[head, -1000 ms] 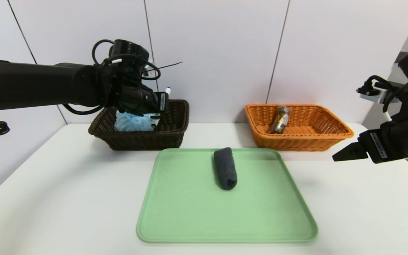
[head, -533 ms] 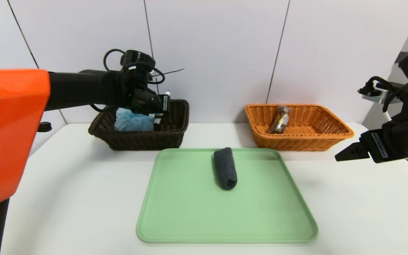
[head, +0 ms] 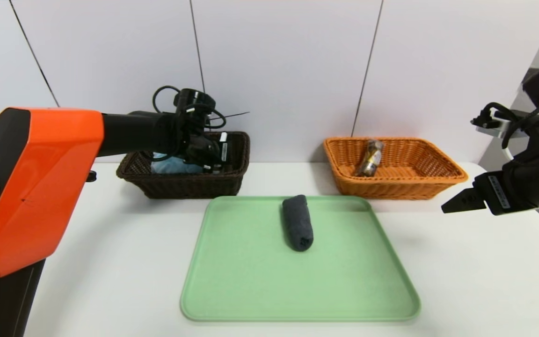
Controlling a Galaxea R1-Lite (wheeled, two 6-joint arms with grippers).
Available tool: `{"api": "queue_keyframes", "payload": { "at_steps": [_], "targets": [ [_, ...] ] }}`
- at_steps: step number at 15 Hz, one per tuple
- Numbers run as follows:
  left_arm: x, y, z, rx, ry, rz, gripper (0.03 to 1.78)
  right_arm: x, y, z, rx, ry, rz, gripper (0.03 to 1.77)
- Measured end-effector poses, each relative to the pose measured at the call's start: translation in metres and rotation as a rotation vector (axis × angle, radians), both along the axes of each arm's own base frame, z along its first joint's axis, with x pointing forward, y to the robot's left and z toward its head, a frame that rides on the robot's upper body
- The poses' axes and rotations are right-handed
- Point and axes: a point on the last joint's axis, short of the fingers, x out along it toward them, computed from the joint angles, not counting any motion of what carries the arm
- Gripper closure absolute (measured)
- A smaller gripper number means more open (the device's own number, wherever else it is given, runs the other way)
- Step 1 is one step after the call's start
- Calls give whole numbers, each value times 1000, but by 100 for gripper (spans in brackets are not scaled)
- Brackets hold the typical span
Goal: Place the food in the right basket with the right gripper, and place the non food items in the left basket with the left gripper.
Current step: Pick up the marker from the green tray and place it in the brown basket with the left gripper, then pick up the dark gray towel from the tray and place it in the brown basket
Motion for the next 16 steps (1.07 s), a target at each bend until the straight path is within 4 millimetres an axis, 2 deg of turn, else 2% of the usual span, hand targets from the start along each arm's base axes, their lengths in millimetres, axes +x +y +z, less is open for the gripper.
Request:
{"api": "queue_keyframes", "payload": {
  "at_steps": [1, 5, 8, 12, 16],
  "targets": [
    [1, 0, -1, 1, 2, 1, 164, 0, 0, 0, 0, 2, 0, 10],
    [2, 1, -3, 1, 5, 4, 105, 2, 0, -1, -3, 4, 4, 10],
    [1, 3, 1, -3, -1, 11, 75, 2, 0, -1, -2, 4, 4, 10],
    [-19, 6, 40, -17, -72, 30, 49, 1, 0, 0, 1, 0, 2, 10],
    [-64, -8, 93, -18, -165, 10, 34, -1, 1, 0, 4, 2, 9, 10]
  ]
}}
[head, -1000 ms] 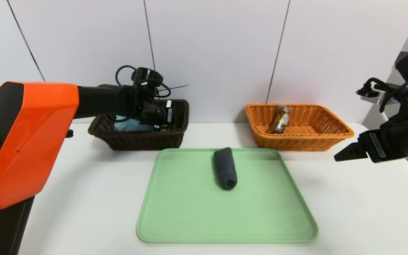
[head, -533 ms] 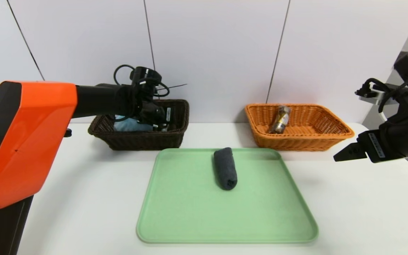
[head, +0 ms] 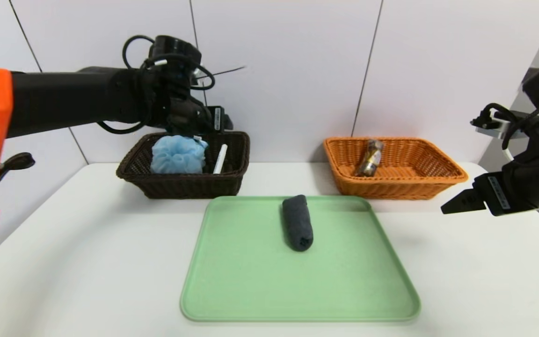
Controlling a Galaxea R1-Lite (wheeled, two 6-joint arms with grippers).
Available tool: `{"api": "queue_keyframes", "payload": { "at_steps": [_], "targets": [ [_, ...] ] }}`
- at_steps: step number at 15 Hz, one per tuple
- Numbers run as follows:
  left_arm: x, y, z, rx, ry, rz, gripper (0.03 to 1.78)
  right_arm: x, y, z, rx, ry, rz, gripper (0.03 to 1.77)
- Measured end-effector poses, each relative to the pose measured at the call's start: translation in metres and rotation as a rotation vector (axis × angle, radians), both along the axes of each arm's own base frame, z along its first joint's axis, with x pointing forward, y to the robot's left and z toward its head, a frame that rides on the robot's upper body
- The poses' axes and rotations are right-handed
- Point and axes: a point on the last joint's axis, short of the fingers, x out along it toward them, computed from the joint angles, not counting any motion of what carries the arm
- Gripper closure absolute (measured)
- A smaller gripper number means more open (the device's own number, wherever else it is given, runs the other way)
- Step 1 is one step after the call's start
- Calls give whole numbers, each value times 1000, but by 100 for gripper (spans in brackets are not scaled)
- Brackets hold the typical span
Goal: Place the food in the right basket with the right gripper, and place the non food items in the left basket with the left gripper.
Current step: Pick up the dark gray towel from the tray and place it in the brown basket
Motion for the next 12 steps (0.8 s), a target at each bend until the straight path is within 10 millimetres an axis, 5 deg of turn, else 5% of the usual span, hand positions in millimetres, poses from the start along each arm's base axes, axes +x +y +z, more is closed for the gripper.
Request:
{"api": "queue_keyframes", "payload": {
  "at_steps": [5, 8, 12],
  "targets": [
    [-70, -55, 32, -13, 10, -115, 23, -5, 4, 4, 5, -19, 18, 10],
    [-98, -94, 24, -56, 63, -126, 19, -8, 5, 6, 7, -23, 19, 10],
    [-108, -137, -9, -55, 107, -29, 16, -10, 4, 6, 7, -23, 17, 10]
  ]
}}
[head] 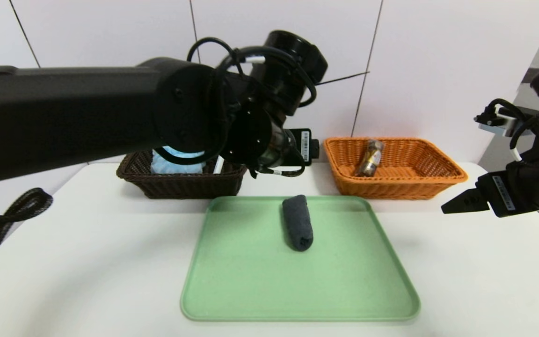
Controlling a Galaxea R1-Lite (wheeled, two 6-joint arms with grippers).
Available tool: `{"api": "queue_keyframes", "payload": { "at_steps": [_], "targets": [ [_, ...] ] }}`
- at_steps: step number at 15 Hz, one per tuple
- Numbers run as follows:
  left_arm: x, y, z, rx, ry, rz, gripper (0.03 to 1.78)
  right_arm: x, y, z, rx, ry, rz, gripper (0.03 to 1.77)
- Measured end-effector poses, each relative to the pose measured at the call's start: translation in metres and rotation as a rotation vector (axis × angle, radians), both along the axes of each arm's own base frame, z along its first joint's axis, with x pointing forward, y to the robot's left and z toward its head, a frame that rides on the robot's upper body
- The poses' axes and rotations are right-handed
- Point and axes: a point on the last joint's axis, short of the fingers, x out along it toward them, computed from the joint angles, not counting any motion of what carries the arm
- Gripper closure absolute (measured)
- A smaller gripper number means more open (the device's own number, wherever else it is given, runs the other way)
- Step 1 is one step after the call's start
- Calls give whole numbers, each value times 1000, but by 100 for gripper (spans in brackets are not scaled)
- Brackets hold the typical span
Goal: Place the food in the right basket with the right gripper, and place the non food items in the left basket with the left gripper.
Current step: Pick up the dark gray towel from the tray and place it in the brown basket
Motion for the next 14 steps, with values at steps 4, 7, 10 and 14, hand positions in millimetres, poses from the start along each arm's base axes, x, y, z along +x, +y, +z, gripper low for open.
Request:
{"api": "queue_keyframes", "payload": {
  "at_steps": [4, 7, 10, 14],
  "targets": [
    [4, -23, -39, 75, 73, 23, 14, 0, 0, -1, -2, 2, -2, 10],
    [8, -31, -63, 112, 143, 23, 13, 1, 0, -2, -3, 6, -3, 10],
    [10, -35, -80, 114, 213, 3, 12, 1, 0, -3, -6, 12, -3, 10],
    [15, -41, -92, 117, 228, 3, 12, 2, 0, -4, -9, 17, -4, 10]
  ]
}}
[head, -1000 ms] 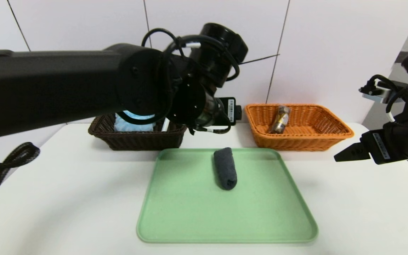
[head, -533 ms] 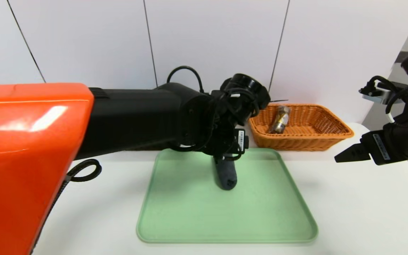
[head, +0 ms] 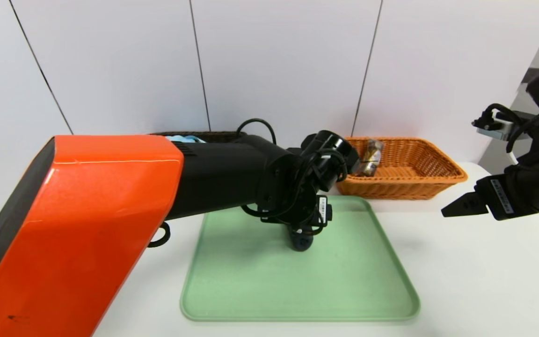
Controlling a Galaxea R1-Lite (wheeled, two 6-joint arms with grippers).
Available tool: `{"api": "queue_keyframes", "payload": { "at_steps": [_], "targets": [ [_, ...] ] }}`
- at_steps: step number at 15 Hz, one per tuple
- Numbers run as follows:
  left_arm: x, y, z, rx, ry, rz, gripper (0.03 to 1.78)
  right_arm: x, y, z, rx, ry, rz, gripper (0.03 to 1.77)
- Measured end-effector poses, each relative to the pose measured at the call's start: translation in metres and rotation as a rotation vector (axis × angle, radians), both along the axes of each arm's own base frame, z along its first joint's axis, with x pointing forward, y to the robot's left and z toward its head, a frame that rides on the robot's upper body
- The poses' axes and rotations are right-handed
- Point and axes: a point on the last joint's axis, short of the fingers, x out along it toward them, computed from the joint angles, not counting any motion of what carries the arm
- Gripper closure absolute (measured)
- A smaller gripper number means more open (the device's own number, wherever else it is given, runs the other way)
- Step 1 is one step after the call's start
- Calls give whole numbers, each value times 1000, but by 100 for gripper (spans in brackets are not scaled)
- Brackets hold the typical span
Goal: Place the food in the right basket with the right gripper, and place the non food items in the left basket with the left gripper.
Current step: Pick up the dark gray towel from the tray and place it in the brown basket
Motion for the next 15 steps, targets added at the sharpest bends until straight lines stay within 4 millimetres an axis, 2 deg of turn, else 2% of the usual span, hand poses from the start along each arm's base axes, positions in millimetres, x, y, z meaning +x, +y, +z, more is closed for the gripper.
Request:
{"api": "queue_keyframes", "payload": {
  "at_steps": [15],
  "targets": [
    [27, -3, -36, 21, 7, 42, 15, 1, 1, 0, 0, 0, 11, 10]
  ]
}}
